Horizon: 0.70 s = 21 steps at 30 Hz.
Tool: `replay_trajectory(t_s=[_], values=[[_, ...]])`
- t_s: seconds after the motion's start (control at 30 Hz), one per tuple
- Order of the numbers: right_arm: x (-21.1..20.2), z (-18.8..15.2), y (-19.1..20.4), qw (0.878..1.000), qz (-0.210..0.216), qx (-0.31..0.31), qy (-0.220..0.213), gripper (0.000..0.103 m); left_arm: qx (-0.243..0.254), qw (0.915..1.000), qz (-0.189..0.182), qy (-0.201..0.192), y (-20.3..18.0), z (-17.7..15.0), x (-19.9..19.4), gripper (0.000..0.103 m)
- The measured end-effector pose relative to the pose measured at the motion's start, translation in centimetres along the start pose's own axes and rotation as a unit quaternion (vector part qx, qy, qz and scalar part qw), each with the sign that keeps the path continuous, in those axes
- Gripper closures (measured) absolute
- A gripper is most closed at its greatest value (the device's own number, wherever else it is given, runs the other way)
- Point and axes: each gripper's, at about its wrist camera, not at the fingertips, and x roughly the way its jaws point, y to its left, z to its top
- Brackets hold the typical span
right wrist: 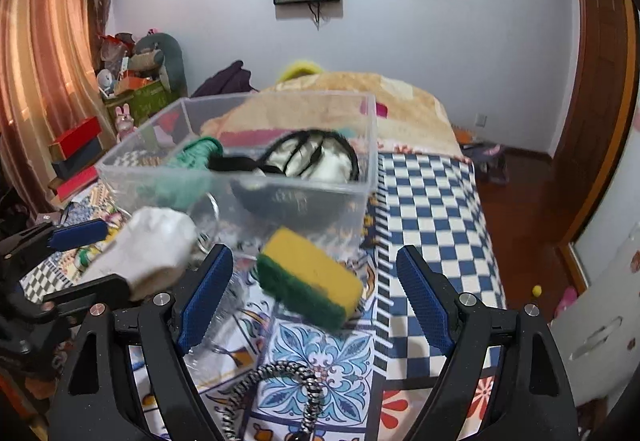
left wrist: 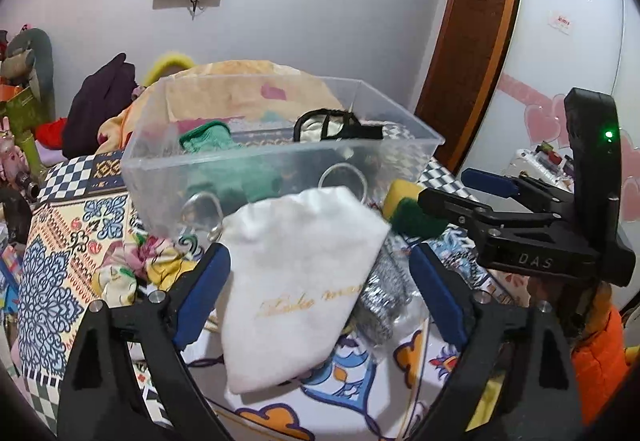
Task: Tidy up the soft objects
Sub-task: 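Grasp the white drawstring pouch with the left tool while the right tool grasps the yellow-green sponge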
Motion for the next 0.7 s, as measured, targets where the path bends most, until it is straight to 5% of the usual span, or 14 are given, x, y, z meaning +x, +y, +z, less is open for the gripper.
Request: replay_trajectory(t_s=[0.17, 0.37, 0.7], values=[[0.8, -0.8, -0.6, 1.000, 0.018, 0.016, 0.018, 0.029, -0.005, 0.9997, 0.022, 0.010, 0.6, -0.8, 0.7, 0.012], [1.4, -1.3, -0.9, 0.998, 0.035, 0.023, 0.038, 0.053, 0.001, 0.9997, 0.022, 0.011, 0.5, -1.0, 1.0, 0.040], [0.7, -1.6, -0.8, 0.998, 0.041, 0.017, 0.032, 0.067, -0.033, 0.9993, 0.009, 0.010, 2.0, -0.9, 0.8, 0.070]])
